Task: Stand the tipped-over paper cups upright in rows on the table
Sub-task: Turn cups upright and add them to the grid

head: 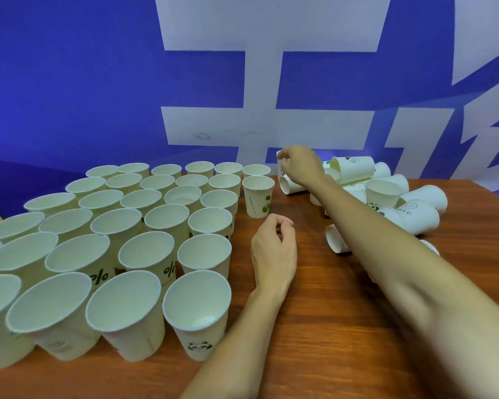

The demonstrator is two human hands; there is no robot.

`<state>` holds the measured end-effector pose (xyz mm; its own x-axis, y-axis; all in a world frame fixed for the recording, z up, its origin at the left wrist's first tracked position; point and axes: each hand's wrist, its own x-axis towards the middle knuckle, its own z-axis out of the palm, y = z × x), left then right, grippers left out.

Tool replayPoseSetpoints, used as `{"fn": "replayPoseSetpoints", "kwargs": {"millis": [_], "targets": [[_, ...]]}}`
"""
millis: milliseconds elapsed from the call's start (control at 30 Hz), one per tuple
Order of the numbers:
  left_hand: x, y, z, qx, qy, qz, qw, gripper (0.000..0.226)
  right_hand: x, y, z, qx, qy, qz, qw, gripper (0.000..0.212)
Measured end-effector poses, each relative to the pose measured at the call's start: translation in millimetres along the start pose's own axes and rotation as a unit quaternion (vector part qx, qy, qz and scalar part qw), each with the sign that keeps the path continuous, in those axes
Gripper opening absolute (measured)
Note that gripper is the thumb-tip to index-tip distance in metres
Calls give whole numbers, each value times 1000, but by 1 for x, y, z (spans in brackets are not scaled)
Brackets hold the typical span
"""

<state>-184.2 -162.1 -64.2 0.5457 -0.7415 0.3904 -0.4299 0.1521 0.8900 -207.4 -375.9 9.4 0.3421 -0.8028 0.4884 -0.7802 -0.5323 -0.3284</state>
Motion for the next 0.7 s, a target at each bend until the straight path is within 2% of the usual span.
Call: {"fn": "replayPoseSetpoints", "kwargs": {"millis": [133, 267, 467, 700], "targets": [[0, -1, 1, 11, -9, 9, 1000, 18, 30, 4, 13, -13, -18, 49, 999, 34], [1, -4, 3, 10, 3, 19, 1000, 18, 47, 0, 30, -3, -20, 88, 996, 27], [2, -7, 6, 2, 3, 37, 999, 17, 57, 7, 50, -25, -29, 114, 993, 19], [2, -5, 5, -7, 1, 33, 999, 17, 48, 13, 42, 4, 17, 101, 995, 22]]}}
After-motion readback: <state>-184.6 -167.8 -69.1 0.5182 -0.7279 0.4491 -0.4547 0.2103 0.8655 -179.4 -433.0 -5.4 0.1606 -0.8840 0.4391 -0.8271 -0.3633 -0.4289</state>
